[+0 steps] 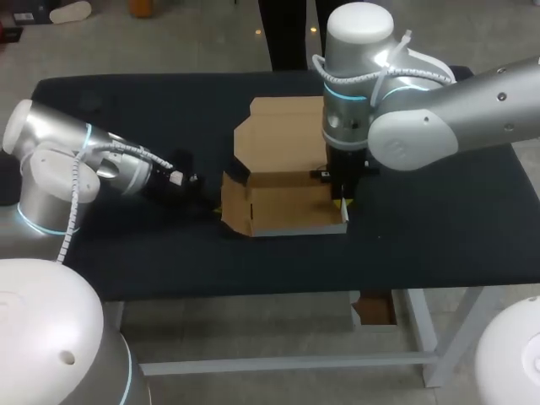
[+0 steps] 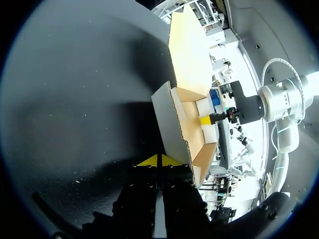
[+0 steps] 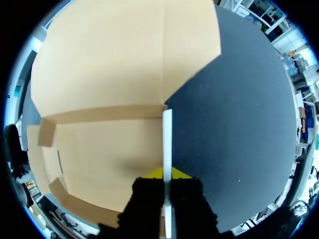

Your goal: Assemble the packaging by folding the flat box into shape, placing the metal phone stand inside, and closing the box properly

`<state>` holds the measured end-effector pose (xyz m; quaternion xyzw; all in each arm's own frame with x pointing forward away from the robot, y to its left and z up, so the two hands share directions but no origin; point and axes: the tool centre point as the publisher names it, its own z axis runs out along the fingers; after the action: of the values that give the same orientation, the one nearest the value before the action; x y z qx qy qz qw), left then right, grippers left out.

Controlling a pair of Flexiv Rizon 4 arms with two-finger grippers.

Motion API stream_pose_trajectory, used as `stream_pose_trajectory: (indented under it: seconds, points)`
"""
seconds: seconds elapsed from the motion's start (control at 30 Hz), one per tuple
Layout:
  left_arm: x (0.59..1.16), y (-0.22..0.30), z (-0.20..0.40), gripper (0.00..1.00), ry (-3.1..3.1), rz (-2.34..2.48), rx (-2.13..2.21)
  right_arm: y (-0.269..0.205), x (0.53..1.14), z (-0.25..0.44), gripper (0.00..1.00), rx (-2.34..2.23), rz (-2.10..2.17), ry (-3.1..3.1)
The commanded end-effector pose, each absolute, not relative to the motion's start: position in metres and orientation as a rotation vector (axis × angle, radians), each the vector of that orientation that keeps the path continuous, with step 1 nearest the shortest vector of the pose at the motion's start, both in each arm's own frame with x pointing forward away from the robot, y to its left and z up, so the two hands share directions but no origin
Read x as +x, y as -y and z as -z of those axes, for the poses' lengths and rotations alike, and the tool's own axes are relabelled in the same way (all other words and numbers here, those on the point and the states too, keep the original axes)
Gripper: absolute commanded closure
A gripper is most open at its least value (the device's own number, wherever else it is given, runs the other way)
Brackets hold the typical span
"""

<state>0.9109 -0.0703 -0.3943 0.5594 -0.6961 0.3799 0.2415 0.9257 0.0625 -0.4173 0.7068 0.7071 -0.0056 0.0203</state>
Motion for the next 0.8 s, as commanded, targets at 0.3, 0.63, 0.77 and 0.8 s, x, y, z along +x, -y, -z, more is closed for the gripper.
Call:
stream_pose_trajectory:
  seconds: [0.3,0.63,0.77,0.8]
  points:
    - [0.905,0.082,0.382,1.00,1.886,-1.047,1.523,-0.063,0.926,0.417,1.00,2.192,0.023,-2.193]
    - [0.904,0.096,0.377,1.00,1.875,-1.053,1.510,-0.063,0.926,0.417,1.00,2.192,0.023,-2.193]
    - [0.905,0.100,0.377,1.00,1.880,-1.050,1.513,-0.063,0.926,0.417,1.00,2.192,0.023,-2.193]
    - [0.905,0.101,0.377,1.00,1.880,-1.049,1.513,-0.063,0.926,0.417,1.00,2.192,0.023,-2.193]
